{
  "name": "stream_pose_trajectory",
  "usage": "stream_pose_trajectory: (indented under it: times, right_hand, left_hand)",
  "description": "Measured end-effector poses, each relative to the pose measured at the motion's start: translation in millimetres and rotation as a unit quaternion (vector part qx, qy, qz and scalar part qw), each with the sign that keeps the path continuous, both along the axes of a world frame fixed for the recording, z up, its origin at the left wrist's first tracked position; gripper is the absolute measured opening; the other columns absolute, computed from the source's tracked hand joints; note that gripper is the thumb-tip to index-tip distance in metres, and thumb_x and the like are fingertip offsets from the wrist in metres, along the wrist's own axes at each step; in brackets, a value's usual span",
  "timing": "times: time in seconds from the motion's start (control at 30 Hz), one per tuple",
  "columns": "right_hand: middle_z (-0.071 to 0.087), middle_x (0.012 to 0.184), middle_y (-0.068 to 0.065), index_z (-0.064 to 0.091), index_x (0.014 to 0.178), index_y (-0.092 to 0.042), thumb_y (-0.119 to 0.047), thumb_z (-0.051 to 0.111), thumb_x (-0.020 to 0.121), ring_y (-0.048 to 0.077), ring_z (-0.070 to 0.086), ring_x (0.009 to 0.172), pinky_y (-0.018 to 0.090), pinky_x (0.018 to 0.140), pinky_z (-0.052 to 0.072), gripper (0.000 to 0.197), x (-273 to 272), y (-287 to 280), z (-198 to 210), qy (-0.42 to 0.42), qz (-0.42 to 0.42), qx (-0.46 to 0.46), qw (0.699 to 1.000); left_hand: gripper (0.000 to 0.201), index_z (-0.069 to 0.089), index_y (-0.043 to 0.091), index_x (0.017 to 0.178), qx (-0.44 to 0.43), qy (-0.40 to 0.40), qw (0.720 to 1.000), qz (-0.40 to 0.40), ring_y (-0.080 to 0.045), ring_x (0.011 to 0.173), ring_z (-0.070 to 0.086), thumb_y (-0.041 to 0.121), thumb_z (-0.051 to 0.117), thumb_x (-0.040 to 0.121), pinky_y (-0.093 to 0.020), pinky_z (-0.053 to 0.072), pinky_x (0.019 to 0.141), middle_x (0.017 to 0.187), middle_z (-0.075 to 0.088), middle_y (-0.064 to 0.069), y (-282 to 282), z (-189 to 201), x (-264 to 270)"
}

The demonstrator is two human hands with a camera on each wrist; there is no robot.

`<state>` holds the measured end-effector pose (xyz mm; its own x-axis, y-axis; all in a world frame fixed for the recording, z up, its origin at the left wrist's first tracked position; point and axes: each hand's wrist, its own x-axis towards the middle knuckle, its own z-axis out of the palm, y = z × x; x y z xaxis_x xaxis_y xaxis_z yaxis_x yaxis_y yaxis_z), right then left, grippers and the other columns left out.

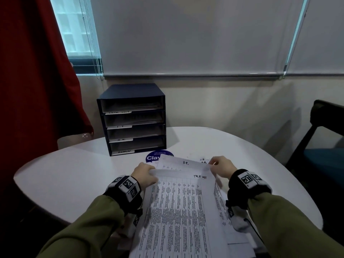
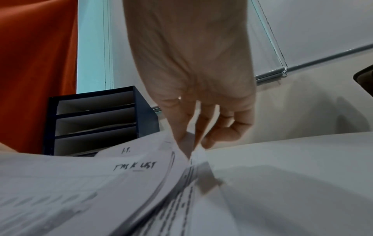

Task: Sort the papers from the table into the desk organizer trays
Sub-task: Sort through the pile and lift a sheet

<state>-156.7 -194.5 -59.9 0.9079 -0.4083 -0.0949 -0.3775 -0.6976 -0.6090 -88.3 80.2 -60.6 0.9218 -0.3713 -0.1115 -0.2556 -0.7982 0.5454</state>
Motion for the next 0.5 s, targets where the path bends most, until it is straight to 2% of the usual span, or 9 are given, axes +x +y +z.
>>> stream_pose_trajectory:
  times: [0.03,0.1,0.2,0.27,0.3,0.37,0.4,0.43,0.5]
  right_hand:
    - [0.06,0.078,0.002,0.061,0.086,-0.018,-0.009,0.052,0.087,0.02,0.053,0.077,0.022,0.06,0.04,0.013,1,2,1,-0.013,0.013,0.022,1.0]
    - [0.057,0.066,-0.001,0.06,0.082,-0.018,-0.009,0.051,0.089,0.016,0.052,0.065,0.018,0.05,0.039,0.015,3,7,3,-0.011,0.05,0.045,0.998]
    - [0.055,0.062,-0.002,0.057,0.074,-0.025,-0.007,0.05,0.088,0.014,0.051,0.06,0.02,0.052,0.042,0.024,9,11,1,0.021,0.1,0.046,0.994]
    - [0.055,0.063,-0.002,0.056,0.075,-0.025,-0.007,0.05,0.088,0.015,0.051,0.059,0.021,0.052,0.043,0.023,9,11,-2,0.04,0.115,0.05,0.991]
    - [0.055,0.063,-0.001,0.056,0.076,-0.024,-0.007,0.05,0.089,0.016,0.05,0.058,0.023,0.052,0.043,0.022,9,11,-2,0.048,0.117,0.059,0.99]
    - [0.053,0.063,0.0,0.057,0.076,-0.023,-0.009,0.051,0.09,0.02,0.049,0.058,0.026,0.051,0.043,0.02,8,10,-4,0.05,0.118,0.08,0.989]
    - [0.052,0.064,0.001,0.057,0.076,-0.023,-0.009,0.051,0.09,0.022,0.049,0.06,0.026,0.051,0.042,0.021,9,10,-4,0.05,0.119,0.085,0.988]
    - [0.052,0.064,0.002,0.057,0.076,-0.022,-0.008,0.05,0.09,0.023,0.049,0.061,0.026,0.049,0.042,0.021,10,11,-4,0.054,0.122,0.087,0.987]
    - [0.05,0.065,0.003,0.057,0.077,-0.022,-0.005,0.048,0.089,0.022,0.049,0.06,0.025,0.047,0.042,0.022,12,15,-3,0.071,0.132,0.091,0.984]
  left_hand:
    - [0.011,0.065,0.004,0.08,0.002,-0.024,1.0,-0.001,-0.018,0.083,0.049,0.014,0.061,0.076,-0.03,0.048,0.073,0.087,0.052,-0.005,0,1,-1]
    - [0.005,0.059,0.012,0.078,-0.001,-0.022,1.0,-0.009,-0.017,0.081,0.046,0.015,0.062,0.076,-0.026,0.041,0.066,0.086,0.049,-0.004,-1,3,-3]
    - [0.019,0.063,0.014,0.087,-0.015,0.047,0.999,-0.012,-0.018,0.08,0.054,0.023,0.065,0.071,-0.022,0.041,0.066,0.088,0.055,-0.003,6,-2,2]
    - [0.028,0.068,0.013,0.083,-0.016,0.047,0.999,-0.006,-0.019,0.08,0.06,0.03,0.065,0.06,-0.023,0.046,0.066,0.095,0.057,-0.006,13,-8,10]
    - [0.027,0.068,0.014,0.079,-0.016,0.056,0.998,0.002,-0.018,0.076,0.061,0.031,0.067,0.059,-0.021,0.046,0.063,0.096,0.058,-0.009,16,-9,14]
    - [0.011,0.064,0.011,0.071,-0.044,0.09,0.995,0.007,-0.009,0.054,0.059,0.016,0.073,0.07,-0.017,0.043,0.05,0.078,0.06,-0.009,18,-4,13]
    - [0.013,0.061,0.009,0.068,-0.065,0.109,0.992,0.006,-0.004,0.043,0.056,0.006,0.072,0.076,-0.014,0.041,0.043,0.069,0.058,-0.007,18,-3,13]
    - [0.017,0.06,0.008,0.068,-0.077,0.128,0.989,0.005,-0.001,0.036,0.054,0.0,0.069,0.079,-0.011,0.04,0.039,0.064,0.056,-0.006,18,-1,12]
    - [0.017,0.058,0.007,0.071,-0.093,0.132,0.987,0.006,-0.001,0.034,0.054,-0.003,0.066,0.082,-0.008,0.038,0.036,0.064,0.054,-0.004,19,0,8]
